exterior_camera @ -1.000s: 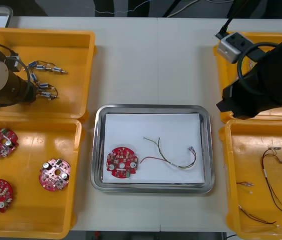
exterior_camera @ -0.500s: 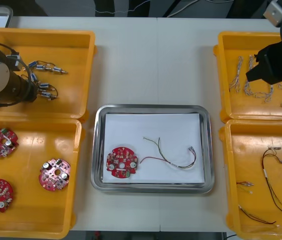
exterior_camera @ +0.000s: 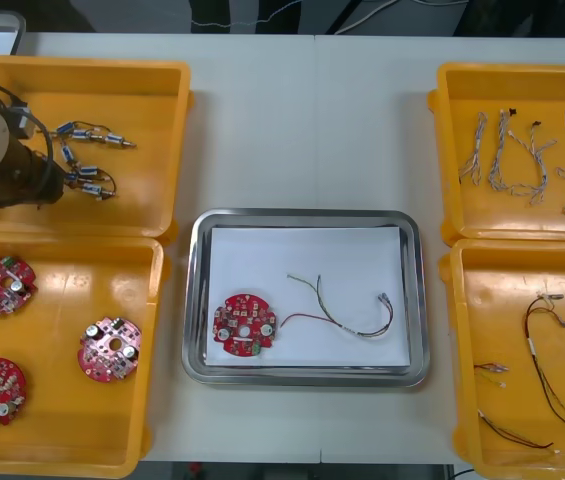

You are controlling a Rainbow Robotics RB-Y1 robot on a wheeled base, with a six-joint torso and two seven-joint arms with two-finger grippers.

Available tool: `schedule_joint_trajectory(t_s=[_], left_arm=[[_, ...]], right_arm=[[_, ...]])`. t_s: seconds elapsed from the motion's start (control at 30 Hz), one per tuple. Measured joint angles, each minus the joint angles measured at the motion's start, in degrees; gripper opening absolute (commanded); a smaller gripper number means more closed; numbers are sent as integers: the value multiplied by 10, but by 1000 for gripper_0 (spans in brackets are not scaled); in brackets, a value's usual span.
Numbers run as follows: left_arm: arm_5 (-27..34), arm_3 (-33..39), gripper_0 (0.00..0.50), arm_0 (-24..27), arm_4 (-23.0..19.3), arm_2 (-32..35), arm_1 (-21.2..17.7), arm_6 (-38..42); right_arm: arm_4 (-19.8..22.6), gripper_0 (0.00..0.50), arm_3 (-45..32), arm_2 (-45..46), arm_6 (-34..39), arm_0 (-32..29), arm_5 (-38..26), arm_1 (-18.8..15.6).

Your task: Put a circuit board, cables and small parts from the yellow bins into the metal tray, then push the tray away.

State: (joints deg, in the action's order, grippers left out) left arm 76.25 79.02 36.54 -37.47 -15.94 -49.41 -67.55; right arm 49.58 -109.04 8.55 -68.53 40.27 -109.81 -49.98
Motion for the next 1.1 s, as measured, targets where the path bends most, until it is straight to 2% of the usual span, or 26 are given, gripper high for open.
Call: schedule_joint_trajectory(t_s=[0.17,0.33,0.63,0.77,0.9,1.1], left_arm=[[49,39,0,-6,2,44,0,0],[77,68,0,-7,2,61,0,0],[164,137,0,-6,3,74,0,0],[215,169,0,-4,2,74,0,0],[241,203,0,-2,-10,74,0,4],[265,264,0,-2,-46,74,0,61]], right_arm=[[-1,500,26,10,0,0,0,0],[-1,500,63,12,0,0,0,0],[-15,500,206,9,0,34,2,0],[-30,500,250,-10,-4,58,38,0],[-42,500,295,-36,-30,81,76,0],[-53,500,358,-55,-124,106,125,0]])
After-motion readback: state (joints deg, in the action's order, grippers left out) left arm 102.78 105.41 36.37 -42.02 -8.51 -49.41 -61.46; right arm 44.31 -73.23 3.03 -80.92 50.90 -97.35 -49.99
